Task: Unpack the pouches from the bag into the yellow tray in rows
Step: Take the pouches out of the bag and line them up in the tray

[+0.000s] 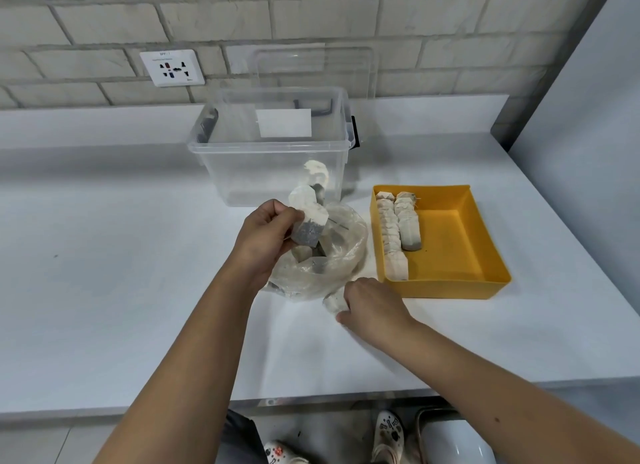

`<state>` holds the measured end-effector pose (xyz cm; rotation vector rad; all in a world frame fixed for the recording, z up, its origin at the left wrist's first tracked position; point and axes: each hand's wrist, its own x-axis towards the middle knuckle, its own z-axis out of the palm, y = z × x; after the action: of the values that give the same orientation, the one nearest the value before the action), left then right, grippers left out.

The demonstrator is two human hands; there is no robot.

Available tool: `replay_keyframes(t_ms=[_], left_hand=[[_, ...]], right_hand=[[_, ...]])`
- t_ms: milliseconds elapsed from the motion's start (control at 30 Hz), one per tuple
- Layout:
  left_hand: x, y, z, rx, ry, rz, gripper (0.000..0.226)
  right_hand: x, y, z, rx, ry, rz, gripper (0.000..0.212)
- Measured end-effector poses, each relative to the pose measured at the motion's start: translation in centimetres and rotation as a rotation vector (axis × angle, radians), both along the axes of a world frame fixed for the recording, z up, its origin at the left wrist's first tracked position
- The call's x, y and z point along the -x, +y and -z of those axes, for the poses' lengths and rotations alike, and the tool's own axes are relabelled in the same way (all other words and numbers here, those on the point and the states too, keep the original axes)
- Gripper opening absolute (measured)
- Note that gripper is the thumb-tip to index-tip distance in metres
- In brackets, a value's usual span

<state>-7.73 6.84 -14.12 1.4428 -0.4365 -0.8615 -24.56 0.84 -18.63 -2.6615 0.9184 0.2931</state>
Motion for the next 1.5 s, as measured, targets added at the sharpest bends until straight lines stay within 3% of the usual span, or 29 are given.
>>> replay_keyframes(t_ms=[133,267,333,433,567,700,800,900,1167,1367,1500], left_hand=[[0.5,0.1,-0.4,0.018,-0.012,0.011,0.036],[1.0,-0.2,-1.0,0.028,-0.029,0.028,0.036],[1.2,-0.6,-1.2,0.030,-0.034,0.049,0.036],[1.8,-1.5,-1.3,0.025,-0.039,0.086,0.036],[3.2,-3.3,-1.3,0.020,-0.065,0.125,0.036],[4.7,-5.2,-1.2,0.015,-0.053,0.154,0.035],[5.6,-6.0,-1.0,-0.004,-0.052,0.158,0.034],[5.8,-6.5,-0.8,-0.017,-0.059,0.173,0.033],[6.0,-6.7,-0.2,-0.044,-0.051,0.179,0.033],[6.0,-6.7,-0.1,-0.044,-0.043,0.179,0.031],[5.9,-6.6,0.0,-0.048,-0.042,0.176,0.031]], right_hand=[[0.8,-0.7,-2.4,-0.181,-0.195,0.036,0.013],[2.1,-3.4,-7.1,-0.730,-0.542,0.206,0.027],[3.0,-5.5,-8.9,-0.822,-0.660,0.262,0.024],[4.5,-9.3,-10.1,-0.754,-0.738,0.371,0.011],[6.1,-13.3,-9.1,-0.648,-0.639,0.444,0.023],[6.7,-15.3,-6.9,-0.560,-0.506,0.383,0.039],[6.7,-15.4,-5.0,-0.514,-0.535,0.408,0.021],[6.5,-15.5,-3.3,-0.459,-0.522,0.416,0.019],[5.7,-16.7,-0.8,-0.557,-0.415,0.455,0.025],[5.0,-17.5,0.0,-0.474,-0.456,0.510,0.025],[4.8,-17.8,0.2,-0.570,-0.482,0.560,0.023]])
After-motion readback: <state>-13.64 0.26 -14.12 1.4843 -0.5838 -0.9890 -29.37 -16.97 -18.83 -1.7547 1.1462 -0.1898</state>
